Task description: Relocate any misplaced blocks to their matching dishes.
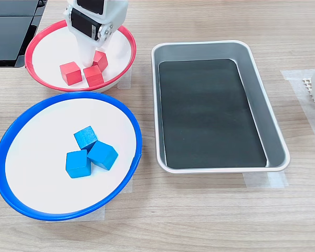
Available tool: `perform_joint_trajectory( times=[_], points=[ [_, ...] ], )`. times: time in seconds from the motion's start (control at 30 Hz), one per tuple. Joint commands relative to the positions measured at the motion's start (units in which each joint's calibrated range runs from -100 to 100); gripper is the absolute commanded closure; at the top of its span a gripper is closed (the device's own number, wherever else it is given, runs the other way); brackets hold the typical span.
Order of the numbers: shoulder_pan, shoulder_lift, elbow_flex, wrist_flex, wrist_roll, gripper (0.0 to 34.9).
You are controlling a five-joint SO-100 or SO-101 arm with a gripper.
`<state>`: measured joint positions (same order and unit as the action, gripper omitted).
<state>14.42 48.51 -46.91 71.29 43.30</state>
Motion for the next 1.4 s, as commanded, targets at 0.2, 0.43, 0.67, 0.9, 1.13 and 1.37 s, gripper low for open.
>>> perform_joint_trajectory(
  times=[0.2, 0.43, 0.67, 0.9, 1.13, 1.37],
  points=[
    [0.4, -6.4, -2.0, 0.7, 0.3, 25.6],
    [-0.6, -18.9, 8.5, -2.5, -0.1, 27.0],
    [-5.0, -37.1, 30.8, -8.8, -3.9, 34.6],
    [-11.5, -61.0, 62.3, -18.8, -13.2, 34.6],
    [-16.8, -82.6, 87.3, -25.2, -20.4, 34.6],
    [-18.8, -95.0, 99.5, -28.5, -26.5, 34.6]
  ],
)
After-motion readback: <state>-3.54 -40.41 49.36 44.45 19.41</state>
